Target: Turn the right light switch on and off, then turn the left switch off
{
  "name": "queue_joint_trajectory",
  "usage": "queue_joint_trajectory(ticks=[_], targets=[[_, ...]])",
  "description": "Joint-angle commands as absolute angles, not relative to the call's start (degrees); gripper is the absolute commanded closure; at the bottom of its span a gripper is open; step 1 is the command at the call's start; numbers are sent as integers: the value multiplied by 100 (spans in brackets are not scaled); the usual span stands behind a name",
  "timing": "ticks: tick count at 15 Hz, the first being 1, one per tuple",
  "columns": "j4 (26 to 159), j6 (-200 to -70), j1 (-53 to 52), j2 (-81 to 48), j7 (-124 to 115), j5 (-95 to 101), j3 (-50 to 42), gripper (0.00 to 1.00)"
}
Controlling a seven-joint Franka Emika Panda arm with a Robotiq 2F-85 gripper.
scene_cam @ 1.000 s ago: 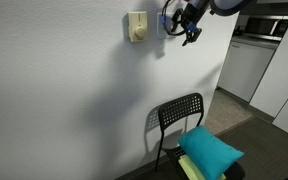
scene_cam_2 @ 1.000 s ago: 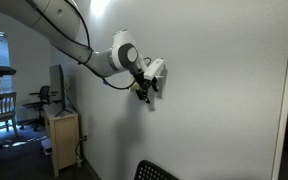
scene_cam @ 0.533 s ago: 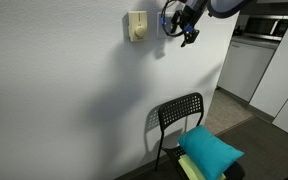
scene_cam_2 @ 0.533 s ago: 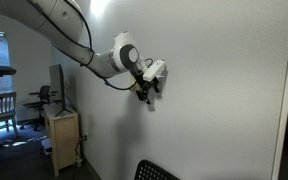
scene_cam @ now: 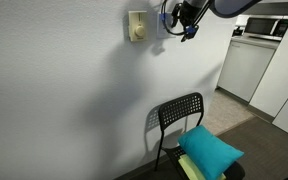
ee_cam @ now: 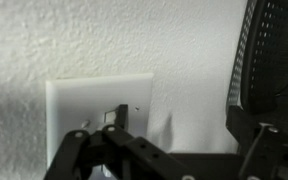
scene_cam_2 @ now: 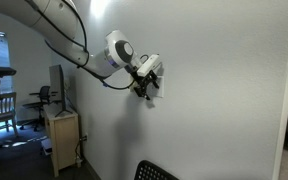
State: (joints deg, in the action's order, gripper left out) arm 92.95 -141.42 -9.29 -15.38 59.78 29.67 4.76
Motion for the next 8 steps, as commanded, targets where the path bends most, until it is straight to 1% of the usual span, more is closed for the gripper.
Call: queue_joint_trajectory(ticks=[1, 4, 8], targets=[[9122, -13990, -999, -1383, 5777, 3353, 433, 0], [9079, -13734, -990, -1403, 5794, 3300, 490, 0], [8816, -12994, -1074, -1450, 5938, 3125, 620, 0]])
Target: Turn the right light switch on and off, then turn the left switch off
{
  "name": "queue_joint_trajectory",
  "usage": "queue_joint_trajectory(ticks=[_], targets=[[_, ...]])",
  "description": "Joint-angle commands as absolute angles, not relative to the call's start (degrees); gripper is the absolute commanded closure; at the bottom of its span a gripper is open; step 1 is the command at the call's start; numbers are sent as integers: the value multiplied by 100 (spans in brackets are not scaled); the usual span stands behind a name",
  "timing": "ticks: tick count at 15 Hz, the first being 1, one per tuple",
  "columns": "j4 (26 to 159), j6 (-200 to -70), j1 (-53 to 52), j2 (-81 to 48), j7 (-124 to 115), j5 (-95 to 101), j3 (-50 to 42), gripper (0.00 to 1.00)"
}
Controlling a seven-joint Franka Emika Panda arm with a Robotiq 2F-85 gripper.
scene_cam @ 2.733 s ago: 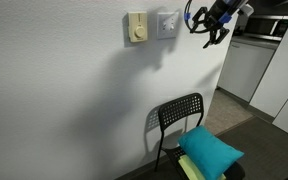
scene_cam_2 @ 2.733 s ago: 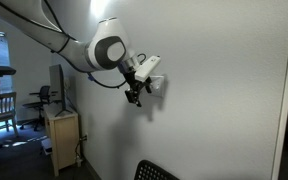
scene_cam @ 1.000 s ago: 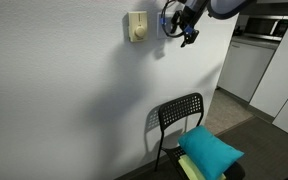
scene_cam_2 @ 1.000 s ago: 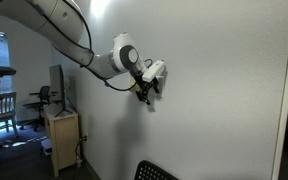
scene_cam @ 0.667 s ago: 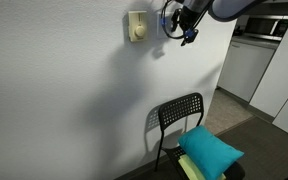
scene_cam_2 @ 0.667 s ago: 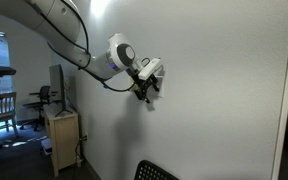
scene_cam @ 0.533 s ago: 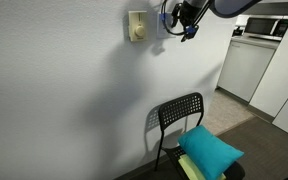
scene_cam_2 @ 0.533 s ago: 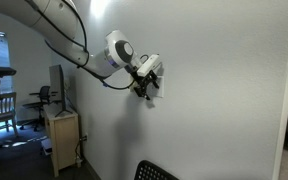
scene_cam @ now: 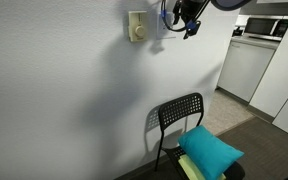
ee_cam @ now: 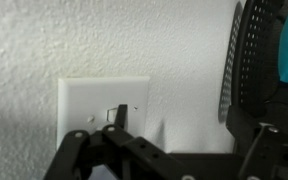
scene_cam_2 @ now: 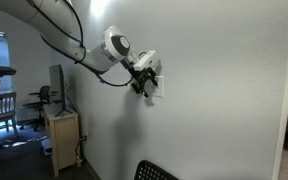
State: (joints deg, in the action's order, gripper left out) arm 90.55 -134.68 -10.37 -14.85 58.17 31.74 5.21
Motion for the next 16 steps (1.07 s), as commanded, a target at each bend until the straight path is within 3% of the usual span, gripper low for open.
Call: queue_joint_trajectory(ticks=[1, 16], targets=[[8737, -12854, -1105, -1448, 5937, 3115, 656, 0], [8179, -12272, -1066, -1763, 5708, 3119, 606, 0]])
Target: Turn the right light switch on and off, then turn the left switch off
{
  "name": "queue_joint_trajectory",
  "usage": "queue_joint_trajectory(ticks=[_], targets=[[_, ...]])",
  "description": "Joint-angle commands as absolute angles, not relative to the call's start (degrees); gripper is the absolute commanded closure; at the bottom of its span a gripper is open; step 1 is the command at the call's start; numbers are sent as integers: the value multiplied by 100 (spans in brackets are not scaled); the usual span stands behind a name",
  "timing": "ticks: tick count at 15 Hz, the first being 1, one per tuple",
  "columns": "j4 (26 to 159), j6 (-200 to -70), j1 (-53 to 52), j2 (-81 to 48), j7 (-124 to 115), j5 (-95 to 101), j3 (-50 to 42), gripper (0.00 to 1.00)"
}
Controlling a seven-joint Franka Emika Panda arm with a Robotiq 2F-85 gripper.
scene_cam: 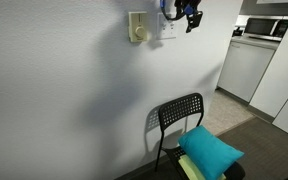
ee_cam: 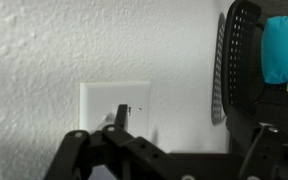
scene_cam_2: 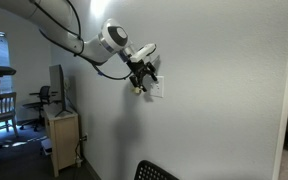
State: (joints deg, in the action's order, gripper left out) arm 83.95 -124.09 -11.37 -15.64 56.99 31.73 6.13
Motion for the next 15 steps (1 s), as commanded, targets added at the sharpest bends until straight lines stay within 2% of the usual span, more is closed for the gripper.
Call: queue_joint_trajectory(ticks=[1, 11, 15], targets=[[8175, -12341, -1035, -1807, 5741, 3056, 613, 0], [7817, -12541, -1016, -2257, 5766, 2660, 629, 0], [7682, -12250, -1132, -2204, 5649, 2754, 612, 0]])
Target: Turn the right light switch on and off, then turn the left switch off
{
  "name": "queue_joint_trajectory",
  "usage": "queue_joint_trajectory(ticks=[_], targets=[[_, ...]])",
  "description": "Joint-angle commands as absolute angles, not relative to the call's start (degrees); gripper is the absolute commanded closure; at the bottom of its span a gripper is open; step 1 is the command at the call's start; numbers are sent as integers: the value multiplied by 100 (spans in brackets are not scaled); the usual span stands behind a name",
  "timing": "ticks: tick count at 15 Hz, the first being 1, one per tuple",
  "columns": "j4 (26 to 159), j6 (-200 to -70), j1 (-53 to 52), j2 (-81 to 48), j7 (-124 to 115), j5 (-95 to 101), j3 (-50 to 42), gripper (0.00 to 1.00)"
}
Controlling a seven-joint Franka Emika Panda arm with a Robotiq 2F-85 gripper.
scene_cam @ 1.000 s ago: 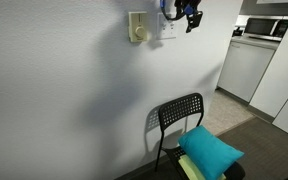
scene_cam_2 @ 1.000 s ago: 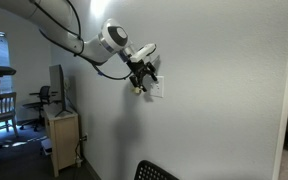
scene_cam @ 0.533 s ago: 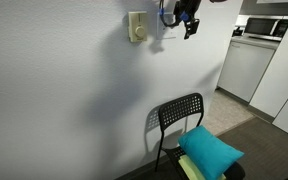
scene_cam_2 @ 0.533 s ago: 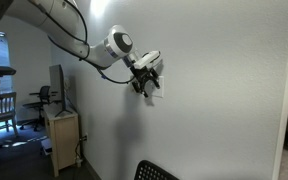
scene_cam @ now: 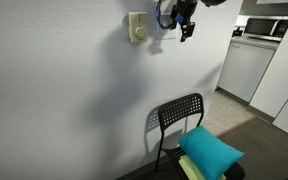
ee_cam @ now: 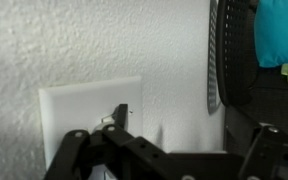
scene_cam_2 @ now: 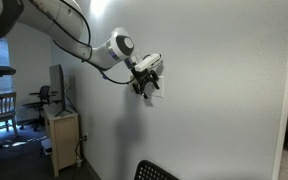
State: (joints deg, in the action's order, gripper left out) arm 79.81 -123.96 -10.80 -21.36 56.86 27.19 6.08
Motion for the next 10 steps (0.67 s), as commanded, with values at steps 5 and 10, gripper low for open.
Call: queue_joint_trajectory(ticks=[5, 10], targets=[[7480, -11837, -1265, -2185, 5522, 2802, 613, 0], [7272, -12007, -1246, -2271, 5606, 2823, 603, 0]])
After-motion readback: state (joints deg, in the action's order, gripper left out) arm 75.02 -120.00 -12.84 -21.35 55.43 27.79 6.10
